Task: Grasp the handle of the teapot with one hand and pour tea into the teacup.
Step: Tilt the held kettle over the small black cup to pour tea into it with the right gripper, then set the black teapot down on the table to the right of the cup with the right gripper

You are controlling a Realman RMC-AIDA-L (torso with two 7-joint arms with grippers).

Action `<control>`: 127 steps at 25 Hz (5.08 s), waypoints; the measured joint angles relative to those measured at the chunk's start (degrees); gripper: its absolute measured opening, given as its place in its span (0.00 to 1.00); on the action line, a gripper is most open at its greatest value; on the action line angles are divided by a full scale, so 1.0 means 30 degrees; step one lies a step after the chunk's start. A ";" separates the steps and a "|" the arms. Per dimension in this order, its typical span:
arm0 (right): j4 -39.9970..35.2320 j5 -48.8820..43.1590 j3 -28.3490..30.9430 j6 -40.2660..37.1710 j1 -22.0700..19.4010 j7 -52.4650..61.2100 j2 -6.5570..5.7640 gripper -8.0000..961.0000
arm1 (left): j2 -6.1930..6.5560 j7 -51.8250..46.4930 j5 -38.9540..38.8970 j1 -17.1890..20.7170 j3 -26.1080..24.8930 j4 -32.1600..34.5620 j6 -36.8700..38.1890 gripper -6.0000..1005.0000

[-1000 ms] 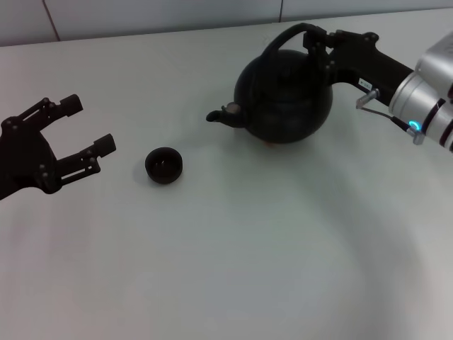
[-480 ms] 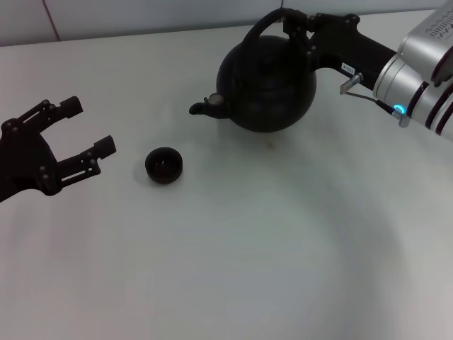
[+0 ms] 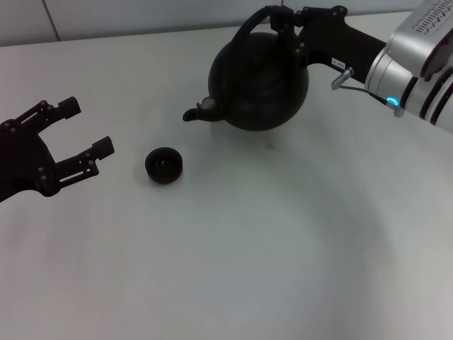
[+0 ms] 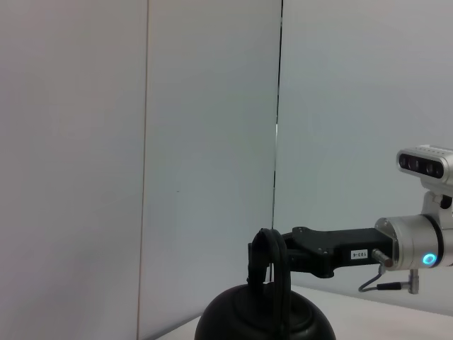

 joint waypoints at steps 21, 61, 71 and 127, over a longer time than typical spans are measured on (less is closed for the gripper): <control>-0.1477 -0.4094 -0.0012 0.1058 0.1609 0.0072 0.0042 0.12 | 0.0001 0.0001 0.0000 0.0074 -0.0142 0.0009 -0.0026 0.86; -0.1154 -0.0093 0.0218 0.0553 0.0917 0.0036 0.0144 0.14 | -0.0169 0.0246 -0.0009 0.0027 -0.0440 0.0009 -0.0561 0.86; 0.0290 0.2689 0.0028 0.0069 0.0661 0.1691 0.0175 0.16 | -0.0174 0.0260 0.0003 -0.0072 -0.0440 0.0026 -0.0556 0.86; 0.1663 0.1008 -0.0836 0.2847 0.0887 0.2509 0.0070 0.28 | -0.0239 0.0264 0.0002 -0.0141 -0.0443 0.0222 -0.0557 0.86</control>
